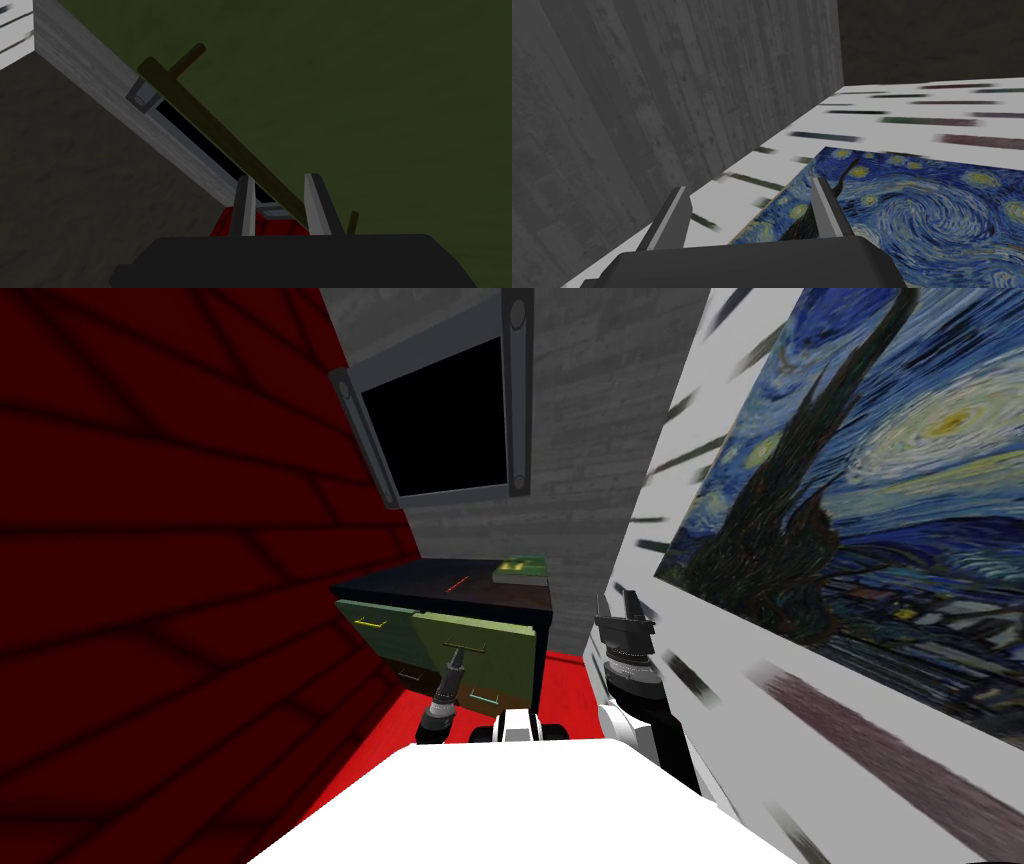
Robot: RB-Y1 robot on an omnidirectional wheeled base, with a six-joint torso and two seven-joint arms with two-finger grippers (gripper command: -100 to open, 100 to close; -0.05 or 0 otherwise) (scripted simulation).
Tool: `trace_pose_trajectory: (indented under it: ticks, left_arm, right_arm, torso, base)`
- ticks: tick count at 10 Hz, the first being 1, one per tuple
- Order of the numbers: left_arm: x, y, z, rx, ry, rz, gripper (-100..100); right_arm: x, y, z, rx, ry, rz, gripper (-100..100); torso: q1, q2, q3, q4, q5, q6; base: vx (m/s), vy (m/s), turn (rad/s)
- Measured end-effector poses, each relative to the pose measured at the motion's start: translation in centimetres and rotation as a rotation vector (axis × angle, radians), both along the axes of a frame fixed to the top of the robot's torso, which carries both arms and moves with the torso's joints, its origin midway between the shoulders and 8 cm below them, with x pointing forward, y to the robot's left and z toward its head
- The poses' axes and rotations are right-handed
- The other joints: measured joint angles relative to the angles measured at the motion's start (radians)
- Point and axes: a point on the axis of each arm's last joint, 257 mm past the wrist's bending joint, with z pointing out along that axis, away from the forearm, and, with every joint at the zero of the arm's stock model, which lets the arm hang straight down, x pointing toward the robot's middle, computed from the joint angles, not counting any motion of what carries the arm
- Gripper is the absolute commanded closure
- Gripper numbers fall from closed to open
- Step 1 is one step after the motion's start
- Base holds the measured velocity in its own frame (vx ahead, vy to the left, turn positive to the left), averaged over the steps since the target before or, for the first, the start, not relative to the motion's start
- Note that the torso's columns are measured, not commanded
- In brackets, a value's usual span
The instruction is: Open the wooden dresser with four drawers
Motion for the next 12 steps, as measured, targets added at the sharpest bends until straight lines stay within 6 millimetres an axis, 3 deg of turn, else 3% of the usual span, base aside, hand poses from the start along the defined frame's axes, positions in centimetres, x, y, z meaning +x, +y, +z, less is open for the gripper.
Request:
trace_pose_trajectory:
  ticks: [6, 12]
  left_arm:
    - [0.4, 0.5, 0.3, 0.007, 0.033, -0.004, 100]
    - [4.1, -0.3, -0.1, -0.006, 0.014, -0.044, 100]
  right_arm:
    - [0.0, 0.0, 0.0, 0.0, 0.0, 0.0, 0]
    - [0.0, 0.0, 0.0, 0.0, 0.0, 0.0, 0]
  torso:
    - [-0.002, 0.0, -0.002, 0.006, -0.003, 0.0]
    - [-0.002, -0.001, -0.001, -0.001, 0.001, 0.003]
  base:
    - [-0.143, 0.013, 0.037]
    - [-0.086, -0.006, 0.057]
